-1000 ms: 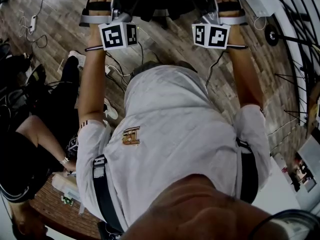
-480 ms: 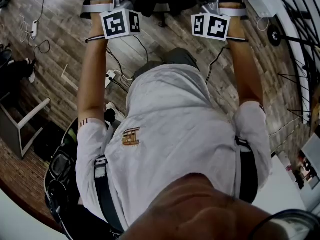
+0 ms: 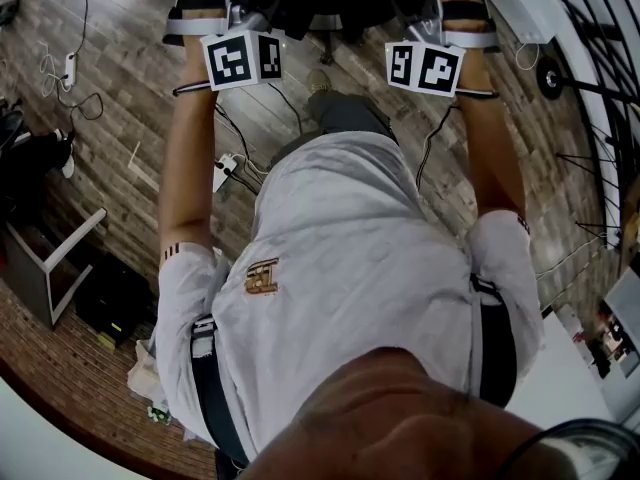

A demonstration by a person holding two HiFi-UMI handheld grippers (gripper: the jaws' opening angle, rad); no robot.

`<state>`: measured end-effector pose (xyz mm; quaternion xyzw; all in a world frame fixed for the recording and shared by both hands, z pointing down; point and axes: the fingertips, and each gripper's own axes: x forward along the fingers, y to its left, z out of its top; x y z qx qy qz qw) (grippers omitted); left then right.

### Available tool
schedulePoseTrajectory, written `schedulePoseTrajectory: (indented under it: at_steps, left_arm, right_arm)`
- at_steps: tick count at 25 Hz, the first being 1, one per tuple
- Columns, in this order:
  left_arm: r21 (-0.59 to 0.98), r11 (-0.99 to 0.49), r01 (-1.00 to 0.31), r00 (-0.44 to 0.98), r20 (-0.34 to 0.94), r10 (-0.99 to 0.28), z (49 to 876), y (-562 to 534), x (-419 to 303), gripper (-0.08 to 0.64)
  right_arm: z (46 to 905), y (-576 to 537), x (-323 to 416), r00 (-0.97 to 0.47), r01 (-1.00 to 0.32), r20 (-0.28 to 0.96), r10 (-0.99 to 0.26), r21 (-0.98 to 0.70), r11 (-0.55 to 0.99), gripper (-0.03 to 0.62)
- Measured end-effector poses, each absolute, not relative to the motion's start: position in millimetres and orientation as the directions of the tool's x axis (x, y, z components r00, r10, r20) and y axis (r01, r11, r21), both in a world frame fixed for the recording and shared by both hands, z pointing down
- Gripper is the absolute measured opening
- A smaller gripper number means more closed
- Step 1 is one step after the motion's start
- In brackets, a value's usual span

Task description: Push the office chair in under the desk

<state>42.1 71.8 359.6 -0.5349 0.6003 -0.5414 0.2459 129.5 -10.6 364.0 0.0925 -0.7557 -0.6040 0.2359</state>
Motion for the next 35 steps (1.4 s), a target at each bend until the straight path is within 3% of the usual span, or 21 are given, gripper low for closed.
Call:
schedulePoseTrajectory:
  at_steps: [35]
  left_arm:
    - [-0.912, -0.182, -0.367, -0.233, 0.28, -0.931, 364.9, -140.7, -171.8, 0.327]
  right_arm:
    - [369.1, -195.1, -68.5, -0.852, 0.098, 0.229, -0.472, 0.953, 0.285, 0.258]
